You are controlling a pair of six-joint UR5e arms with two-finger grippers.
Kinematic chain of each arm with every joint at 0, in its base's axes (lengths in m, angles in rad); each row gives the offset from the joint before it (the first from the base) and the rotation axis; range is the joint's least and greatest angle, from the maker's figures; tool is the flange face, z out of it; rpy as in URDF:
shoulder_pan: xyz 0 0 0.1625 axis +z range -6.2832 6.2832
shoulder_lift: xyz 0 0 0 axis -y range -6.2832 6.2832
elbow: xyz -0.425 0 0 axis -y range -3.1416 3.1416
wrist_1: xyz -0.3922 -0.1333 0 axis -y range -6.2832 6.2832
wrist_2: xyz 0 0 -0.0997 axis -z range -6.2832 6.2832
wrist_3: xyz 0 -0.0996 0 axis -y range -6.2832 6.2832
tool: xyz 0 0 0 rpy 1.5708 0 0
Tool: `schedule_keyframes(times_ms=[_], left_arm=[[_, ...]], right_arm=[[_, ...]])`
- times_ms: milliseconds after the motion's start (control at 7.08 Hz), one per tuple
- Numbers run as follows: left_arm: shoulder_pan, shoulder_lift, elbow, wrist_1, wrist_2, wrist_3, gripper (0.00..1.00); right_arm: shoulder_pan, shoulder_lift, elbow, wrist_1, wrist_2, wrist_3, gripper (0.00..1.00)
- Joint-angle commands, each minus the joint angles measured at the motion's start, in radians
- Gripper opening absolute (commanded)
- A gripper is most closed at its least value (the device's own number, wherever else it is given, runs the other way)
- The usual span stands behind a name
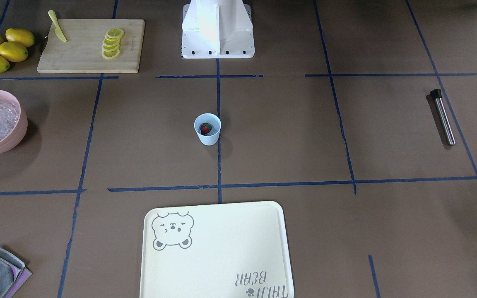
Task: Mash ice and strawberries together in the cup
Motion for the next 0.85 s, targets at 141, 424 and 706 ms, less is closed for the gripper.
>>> schedule_keyframes(times_ms=[141,424,706], left_arm=[[0.001,0.014,-0.022,0.009,0.007,0.002,1.0],[0.003,0.028,0.03,0.02,0.0,-0.008,1.0],[0.001,0.066,0.048,-0.019,0.012,0.0,1.0]], right_arm=[[0.0,0.01,-0.012,-0.001,-0.003,-0.003,1.0],[-0.002,0.064,-0.081,-0.001,-0.001,-0.003,1.0],[0.0,0.112,-0.158,0.0,0.0,-0.003,1.0]])
